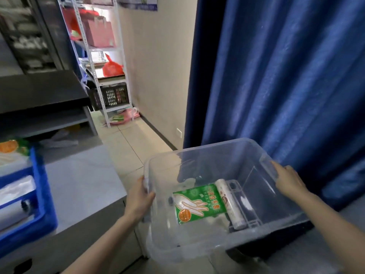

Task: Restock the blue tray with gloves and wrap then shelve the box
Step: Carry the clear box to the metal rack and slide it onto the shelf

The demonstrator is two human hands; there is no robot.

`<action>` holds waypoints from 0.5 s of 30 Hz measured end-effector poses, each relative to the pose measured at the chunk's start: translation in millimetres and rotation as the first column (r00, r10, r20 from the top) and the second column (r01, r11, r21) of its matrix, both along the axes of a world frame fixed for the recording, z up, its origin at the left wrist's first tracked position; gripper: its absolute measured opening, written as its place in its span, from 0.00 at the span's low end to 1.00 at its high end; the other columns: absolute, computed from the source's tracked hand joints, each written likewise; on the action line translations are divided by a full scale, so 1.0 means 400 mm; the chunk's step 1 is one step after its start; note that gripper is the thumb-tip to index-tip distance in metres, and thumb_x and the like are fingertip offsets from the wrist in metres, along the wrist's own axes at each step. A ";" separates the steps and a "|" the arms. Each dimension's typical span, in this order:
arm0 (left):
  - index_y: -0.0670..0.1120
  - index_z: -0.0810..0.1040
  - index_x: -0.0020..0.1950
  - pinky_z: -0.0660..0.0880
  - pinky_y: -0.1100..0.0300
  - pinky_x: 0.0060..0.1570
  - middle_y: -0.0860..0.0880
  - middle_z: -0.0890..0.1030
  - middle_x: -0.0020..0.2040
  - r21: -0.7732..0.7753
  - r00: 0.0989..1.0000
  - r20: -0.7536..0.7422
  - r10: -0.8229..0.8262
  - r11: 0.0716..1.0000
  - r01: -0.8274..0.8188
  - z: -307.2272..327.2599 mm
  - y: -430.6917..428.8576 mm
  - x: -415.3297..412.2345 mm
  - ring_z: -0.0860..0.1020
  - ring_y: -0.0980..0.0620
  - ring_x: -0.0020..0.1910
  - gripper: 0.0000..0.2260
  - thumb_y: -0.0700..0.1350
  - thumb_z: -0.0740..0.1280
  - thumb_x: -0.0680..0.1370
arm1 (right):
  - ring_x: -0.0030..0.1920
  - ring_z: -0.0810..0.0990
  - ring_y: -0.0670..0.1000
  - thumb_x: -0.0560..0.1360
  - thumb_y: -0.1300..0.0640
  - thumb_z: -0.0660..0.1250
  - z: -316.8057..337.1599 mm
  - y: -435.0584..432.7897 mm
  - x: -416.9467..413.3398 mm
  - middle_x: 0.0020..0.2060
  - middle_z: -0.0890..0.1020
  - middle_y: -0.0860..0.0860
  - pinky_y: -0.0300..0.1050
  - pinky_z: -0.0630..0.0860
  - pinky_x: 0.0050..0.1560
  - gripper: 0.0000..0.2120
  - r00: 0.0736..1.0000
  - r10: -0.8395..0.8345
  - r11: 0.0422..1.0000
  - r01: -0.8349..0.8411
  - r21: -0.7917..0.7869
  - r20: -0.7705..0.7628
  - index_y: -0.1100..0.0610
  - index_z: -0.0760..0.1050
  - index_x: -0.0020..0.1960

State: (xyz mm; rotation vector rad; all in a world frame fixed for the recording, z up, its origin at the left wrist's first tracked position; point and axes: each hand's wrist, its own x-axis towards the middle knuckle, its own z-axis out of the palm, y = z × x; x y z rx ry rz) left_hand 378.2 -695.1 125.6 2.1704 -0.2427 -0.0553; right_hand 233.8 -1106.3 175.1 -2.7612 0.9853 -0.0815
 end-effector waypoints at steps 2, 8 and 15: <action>0.43 0.70 0.69 0.65 0.63 0.32 0.41 0.81 0.48 0.024 0.999 0.015 0.035 0.999 -0.035 0.016 -0.022 0.078 0.70 0.57 0.34 0.26 0.41 0.70 0.71 | 0.56 0.73 0.65 0.75 0.65 0.56 -0.001 -0.027 0.086 0.55 0.71 0.63 0.54 0.71 0.59 0.34 1.000 0.014 1.000 -0.014 -0.011 -0.006 0.42 0.54 0.76; 0.44 0.66 0.71 0.75 0.50 0.46 0.44 0.80 0.42 0.096 0.983 -0.012 0.185 0.978 -0.183 0.014 -0.071 0.332 0.78 0.40 0.45 0.28 0.39 0.69 0.72 | 0.59 0.71 0.66 0.75 0.65 0.55 -0.035 -0.099 0.406 0.58 0.70 0.63 0.54 0.68 0.63 0.33 0.994 0.110 0.991 -0.111 0.073 0.019 0.45 0.54 0.76; 0.42 0.70 0.67 0.68 0.53 0.40 0.38 0.81 0.45 0.221 0.921 0.099 0.378 0.894 -0.391 -0.015 -0.095 0.551 0.79 0.36 0.46 0.24 0.38 0.69 0.72 | 0.59 0.71 0.64 0.77 0.58 0.54 -0.062 -0.165 0.786 0.61 0.68 0.62 0.56 0.70 0.63 0.30 0.952 0.296 0.931 -0.306 0.198 0.080 0.38 0.51 0.75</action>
